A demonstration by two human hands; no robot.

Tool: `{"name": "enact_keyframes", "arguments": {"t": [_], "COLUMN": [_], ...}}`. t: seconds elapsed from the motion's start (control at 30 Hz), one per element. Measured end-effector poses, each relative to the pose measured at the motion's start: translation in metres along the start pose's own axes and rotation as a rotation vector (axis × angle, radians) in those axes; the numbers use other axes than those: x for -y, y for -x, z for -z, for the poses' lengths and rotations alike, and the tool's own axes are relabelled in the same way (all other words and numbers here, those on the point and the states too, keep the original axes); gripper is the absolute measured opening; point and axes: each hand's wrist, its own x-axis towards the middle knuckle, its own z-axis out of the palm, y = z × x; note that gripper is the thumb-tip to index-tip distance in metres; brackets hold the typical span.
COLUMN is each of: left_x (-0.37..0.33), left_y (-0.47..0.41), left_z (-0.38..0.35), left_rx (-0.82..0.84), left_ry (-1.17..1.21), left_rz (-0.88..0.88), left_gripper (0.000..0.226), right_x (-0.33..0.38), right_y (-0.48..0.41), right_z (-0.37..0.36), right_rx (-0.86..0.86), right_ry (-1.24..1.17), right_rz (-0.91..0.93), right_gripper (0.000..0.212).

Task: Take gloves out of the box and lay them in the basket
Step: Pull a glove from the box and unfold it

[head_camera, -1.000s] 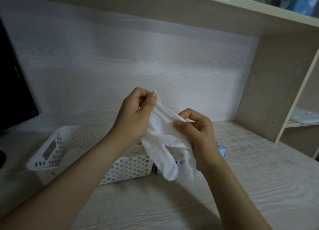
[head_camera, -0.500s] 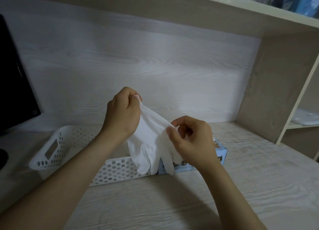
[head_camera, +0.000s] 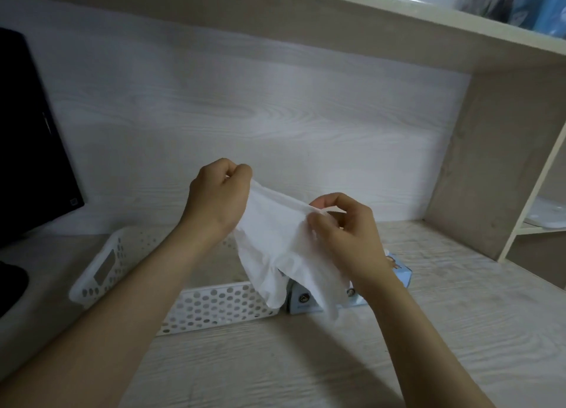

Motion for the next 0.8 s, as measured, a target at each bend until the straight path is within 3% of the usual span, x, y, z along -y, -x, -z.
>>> {"name": "enact_keyframes", "arguments": {"t": [0.17, 0.33, 0.5, 0.67, 0.8], "left_x": [0.004, 0.016, 0.037, 0.054, 0.064], "left_y": [-0.008, -0.019, -0.030, -0.040, -0.042], "left_z": [0.022, 0.056, 0.080, 0.096, 0.100], "left_rx": [-0.015, 0.342, 0.583, 0.686, 0.756], "left_ry": [-0.259, -0.515, -0.604, -0.620, -0.712], "left_rz": [0.043, 0.141, 0.263, 0.327, 0.398], "left_gripper": [0.024, 0.022, 0.030, 0.048, 0.014], "right_x": [0.003, 0.001, -0.003, -0.008, -0.017], "right_y": [-0.025, -0.047, -0.067, -0.078, -0.081], "right_z": [-0.028, -0.068, -0.092, -0.114, -0.128], "right_rx": [0.129, 0.310, 0.508, 0.644, 0.680], "right_ry": [0.412, 0.674, 0.714, 0.758, 0.753], "right_rz": [0.247, 0.290, 0.247, 0.207, 0.211], "right_gripper": [0.015, 0.020, 0.023, 0.019, 0.021]}}
